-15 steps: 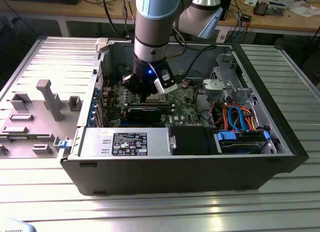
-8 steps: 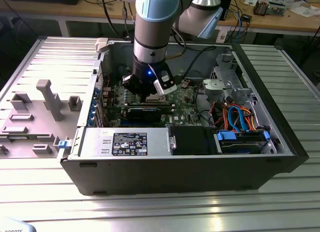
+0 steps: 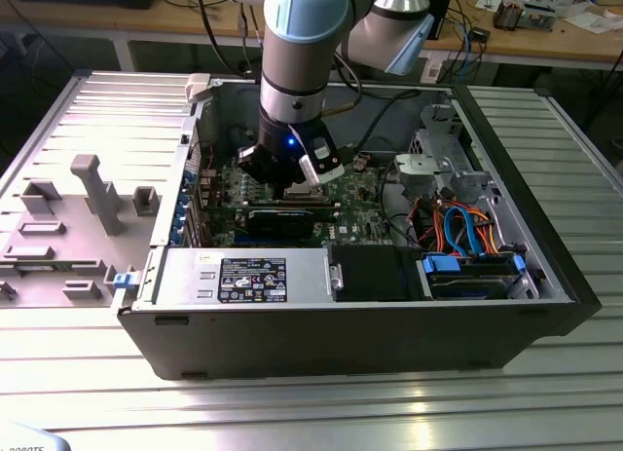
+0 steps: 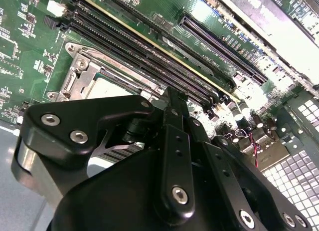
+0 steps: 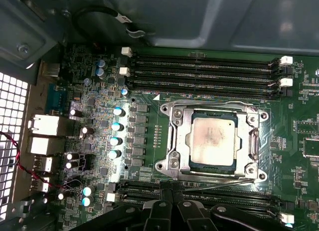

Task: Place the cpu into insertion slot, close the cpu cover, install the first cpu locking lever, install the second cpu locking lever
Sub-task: 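Install the second cpu locking lever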

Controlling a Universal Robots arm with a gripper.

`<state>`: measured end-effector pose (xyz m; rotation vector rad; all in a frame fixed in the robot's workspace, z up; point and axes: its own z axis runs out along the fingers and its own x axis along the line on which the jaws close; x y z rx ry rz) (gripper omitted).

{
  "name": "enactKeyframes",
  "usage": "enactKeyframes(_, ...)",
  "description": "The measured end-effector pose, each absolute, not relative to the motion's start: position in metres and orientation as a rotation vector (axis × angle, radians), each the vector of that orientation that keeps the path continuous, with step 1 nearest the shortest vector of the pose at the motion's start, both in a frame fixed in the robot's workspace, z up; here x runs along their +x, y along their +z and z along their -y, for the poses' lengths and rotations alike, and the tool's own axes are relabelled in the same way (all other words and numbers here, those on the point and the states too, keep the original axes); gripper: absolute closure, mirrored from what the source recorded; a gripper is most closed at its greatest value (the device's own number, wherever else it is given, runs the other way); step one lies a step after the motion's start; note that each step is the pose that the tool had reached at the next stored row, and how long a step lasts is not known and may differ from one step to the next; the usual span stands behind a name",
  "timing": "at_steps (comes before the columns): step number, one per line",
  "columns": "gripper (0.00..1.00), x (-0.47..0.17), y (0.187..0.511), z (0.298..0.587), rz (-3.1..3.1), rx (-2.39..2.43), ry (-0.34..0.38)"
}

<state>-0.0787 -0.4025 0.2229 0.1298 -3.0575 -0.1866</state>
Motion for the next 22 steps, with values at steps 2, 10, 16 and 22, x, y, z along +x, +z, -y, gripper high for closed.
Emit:
enactKeyframes(2, 0.89, -0.079, 0.223, 0.403, 3.058, 0.13, -0.187)
enactKeyframes(10, 0.89, -0.08, 0.222, 0.408, 3.057, 0.122, -0.209)
enactKeyframes(16, 0.89, -0.081, 0.217, 0.413, 3.054, 0.117, -0.266)
enactKeyframes(22, 0.89, -0.082, 0.211, 0.418, 3.051, 0.114, -0.321)
